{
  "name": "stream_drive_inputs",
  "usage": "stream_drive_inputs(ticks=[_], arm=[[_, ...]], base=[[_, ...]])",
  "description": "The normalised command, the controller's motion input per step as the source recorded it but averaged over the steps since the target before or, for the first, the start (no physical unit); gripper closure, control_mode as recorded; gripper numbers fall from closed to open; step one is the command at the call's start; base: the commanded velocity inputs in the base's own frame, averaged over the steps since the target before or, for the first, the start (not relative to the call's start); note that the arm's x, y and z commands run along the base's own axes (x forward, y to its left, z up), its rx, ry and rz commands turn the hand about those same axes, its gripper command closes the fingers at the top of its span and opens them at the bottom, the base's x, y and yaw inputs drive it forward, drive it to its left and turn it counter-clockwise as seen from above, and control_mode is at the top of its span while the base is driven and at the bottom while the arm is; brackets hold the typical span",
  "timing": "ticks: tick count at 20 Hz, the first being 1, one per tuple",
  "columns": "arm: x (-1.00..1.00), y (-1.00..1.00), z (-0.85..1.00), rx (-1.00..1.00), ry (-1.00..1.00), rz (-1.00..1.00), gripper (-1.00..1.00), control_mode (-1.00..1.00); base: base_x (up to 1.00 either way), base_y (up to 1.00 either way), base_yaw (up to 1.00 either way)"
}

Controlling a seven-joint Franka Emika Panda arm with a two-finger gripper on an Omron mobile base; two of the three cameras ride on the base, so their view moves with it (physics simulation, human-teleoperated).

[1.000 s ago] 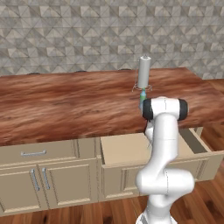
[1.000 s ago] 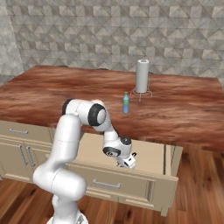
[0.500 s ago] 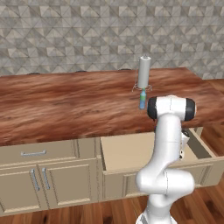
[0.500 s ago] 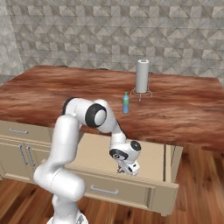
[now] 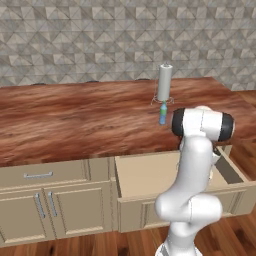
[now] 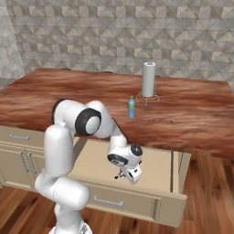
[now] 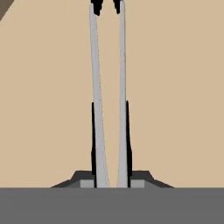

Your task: Pick the tongs from the drawer and place it on the counter.

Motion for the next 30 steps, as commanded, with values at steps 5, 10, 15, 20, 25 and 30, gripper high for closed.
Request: stream_drive_inputs(ticks=[5, 10, 15, 20, 25, 30], arm=[[0.0, 0.51, 0.92, -0.17, -0.06, -0.18, 1.0, -1.0], [-0.1, 0.43, 0.88, -0.09, -0.02, -0.24, 1.0, -1.0], [-0.06, 0.34, 0.97, -0.02, 0.0, -0.3, 1.0, -1.0], [0.0, 0.25, 1.0, 0.0, 0.0, -0.36, 1.0, -1.0], [-0.02, 0.19, 0.94, 0.08, 0.03, -0.34, 1.0, -1.0], [0.16, 0.31, 0.99, 0.07, 0.07, -0.19, 1.0, -1.0]], base=[[0.0, 0.0, 0.0], [0.0, 0.0, 0.0], [0.0, 0.0, 0.0], [0.0, 0.0, 0.0], [0.0, 0.0, 0.0], [0.0, 0.0, 0.0]])
